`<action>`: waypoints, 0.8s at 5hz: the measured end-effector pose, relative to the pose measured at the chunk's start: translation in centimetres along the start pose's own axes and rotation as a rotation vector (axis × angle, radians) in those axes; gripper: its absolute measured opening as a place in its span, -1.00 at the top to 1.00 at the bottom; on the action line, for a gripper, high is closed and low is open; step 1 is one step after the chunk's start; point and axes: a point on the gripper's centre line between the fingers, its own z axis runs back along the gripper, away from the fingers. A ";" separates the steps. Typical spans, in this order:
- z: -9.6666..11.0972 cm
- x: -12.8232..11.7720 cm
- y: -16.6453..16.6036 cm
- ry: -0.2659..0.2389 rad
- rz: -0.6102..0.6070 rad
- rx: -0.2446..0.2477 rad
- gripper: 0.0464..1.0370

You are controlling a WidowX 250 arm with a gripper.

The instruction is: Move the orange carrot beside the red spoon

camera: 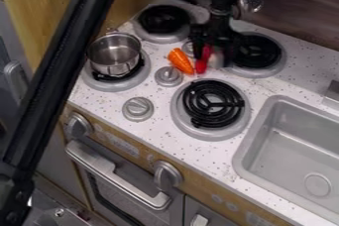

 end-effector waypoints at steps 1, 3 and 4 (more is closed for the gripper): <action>-0.4 0.0 0.5 0.028 -0.005 0.003 -0.92; -0.9 0.0 0.8 0.053 -0.008 -0.031 -0.29; -1.2 -0.4 0.8 0.069 -0.016 -0.037 0.28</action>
